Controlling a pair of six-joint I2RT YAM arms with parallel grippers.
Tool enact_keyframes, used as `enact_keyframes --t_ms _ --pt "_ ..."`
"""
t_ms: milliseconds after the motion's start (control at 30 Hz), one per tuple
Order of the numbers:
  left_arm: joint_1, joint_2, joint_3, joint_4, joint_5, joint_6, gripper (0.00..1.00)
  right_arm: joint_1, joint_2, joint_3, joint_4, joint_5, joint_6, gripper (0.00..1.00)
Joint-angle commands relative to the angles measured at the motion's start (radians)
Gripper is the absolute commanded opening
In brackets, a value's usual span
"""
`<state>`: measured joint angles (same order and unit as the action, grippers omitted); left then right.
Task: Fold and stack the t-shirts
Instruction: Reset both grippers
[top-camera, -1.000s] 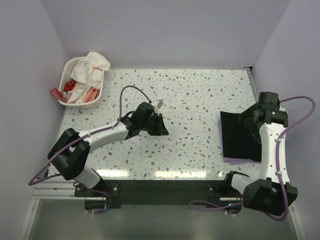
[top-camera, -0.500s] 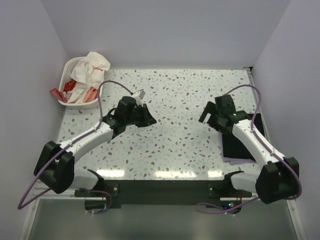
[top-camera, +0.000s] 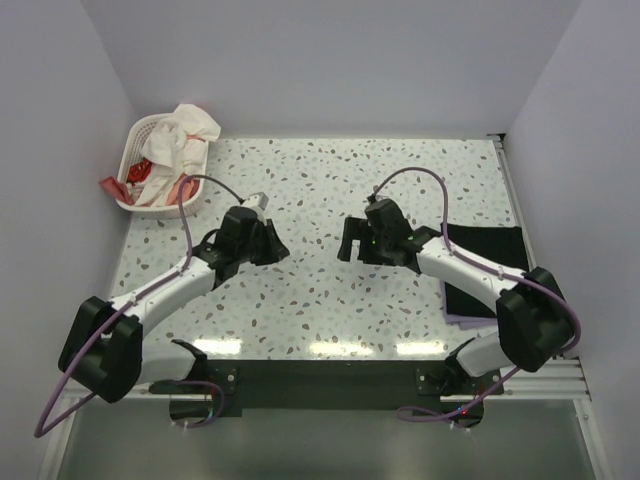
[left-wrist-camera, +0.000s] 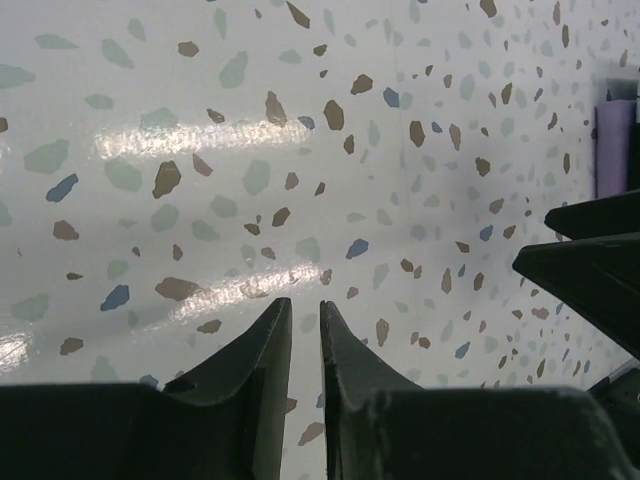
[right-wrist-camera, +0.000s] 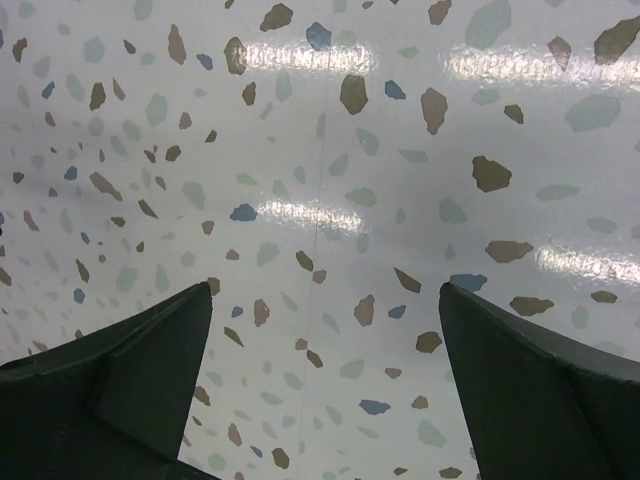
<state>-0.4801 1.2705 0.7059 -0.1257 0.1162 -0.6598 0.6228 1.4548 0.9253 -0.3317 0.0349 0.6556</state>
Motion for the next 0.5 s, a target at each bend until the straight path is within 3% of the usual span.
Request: enact_keyframes --t_ms 0,467 --pt "0.005 -0.043 -0.029 0.005 -0.059 0.026 0.23 0.002 -0.022 -0.011 0.057 0.036 -0.046 0.99" --pt "0.005 -0.132 -0.066 -0.011 -0.089 0.003 0.24 0.002 -0.093 -0.063 0.085 -0.01 -0.074 0.99"
